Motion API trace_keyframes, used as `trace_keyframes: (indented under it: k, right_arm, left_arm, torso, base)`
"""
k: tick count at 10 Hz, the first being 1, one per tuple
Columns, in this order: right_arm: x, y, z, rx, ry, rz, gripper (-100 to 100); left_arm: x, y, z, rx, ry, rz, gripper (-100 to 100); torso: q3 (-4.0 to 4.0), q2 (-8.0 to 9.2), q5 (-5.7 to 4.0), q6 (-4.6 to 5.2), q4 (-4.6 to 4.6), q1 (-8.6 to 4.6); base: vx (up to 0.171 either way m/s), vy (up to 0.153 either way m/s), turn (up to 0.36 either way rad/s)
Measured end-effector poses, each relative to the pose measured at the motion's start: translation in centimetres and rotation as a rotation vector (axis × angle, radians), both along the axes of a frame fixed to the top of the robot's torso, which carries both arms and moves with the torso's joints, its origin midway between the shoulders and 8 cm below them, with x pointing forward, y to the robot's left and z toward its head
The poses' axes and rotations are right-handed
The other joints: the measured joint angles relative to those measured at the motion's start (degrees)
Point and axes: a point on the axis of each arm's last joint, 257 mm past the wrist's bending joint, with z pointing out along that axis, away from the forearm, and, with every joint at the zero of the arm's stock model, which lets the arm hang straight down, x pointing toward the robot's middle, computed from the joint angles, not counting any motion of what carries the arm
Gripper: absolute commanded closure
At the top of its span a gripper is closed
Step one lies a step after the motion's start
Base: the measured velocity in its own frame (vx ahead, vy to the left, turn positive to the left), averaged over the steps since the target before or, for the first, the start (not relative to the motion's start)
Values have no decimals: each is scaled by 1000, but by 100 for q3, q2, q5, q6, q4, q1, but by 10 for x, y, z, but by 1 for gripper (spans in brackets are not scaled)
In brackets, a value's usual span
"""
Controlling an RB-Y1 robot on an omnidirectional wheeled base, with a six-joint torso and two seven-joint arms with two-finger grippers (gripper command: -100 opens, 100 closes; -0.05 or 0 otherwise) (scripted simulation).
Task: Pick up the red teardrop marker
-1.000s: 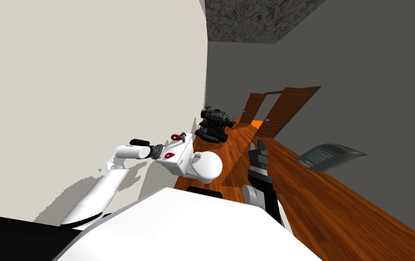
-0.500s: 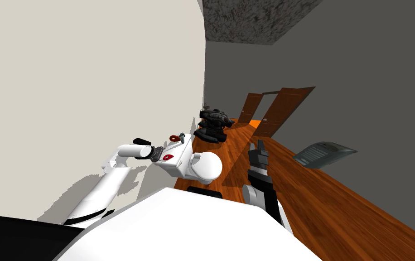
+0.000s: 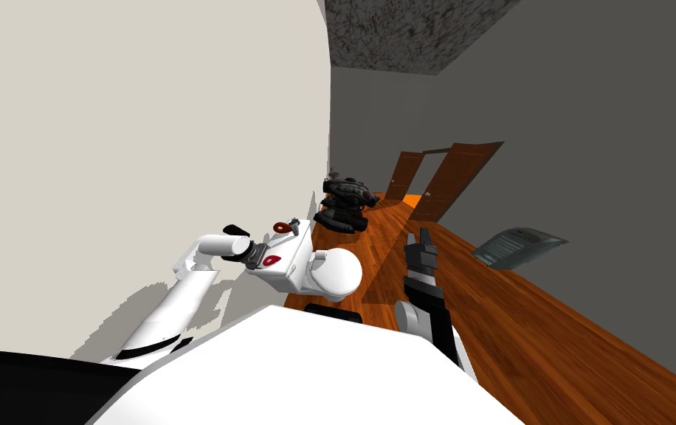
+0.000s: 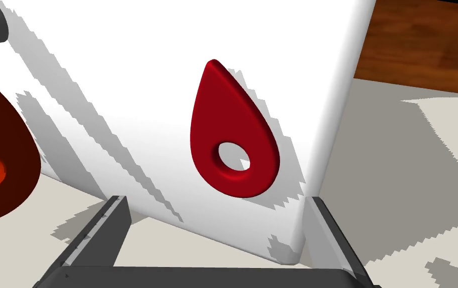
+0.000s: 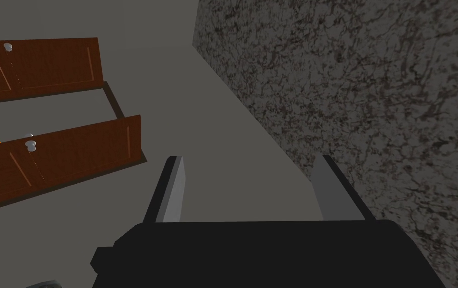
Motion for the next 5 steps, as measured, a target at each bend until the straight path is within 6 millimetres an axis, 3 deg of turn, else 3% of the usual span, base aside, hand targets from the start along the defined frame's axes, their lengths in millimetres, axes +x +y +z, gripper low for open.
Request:
trace_keyframes:
  k: [5]
  right_arm:
    - [0,0,0,0,0,0,0]
  left_arm:
    - [-25,-17,-15,-54,135,10,-100]
  torso:
    - [-3,-5,0,1,-1,-1]
  base:
    - [35,35,-52]
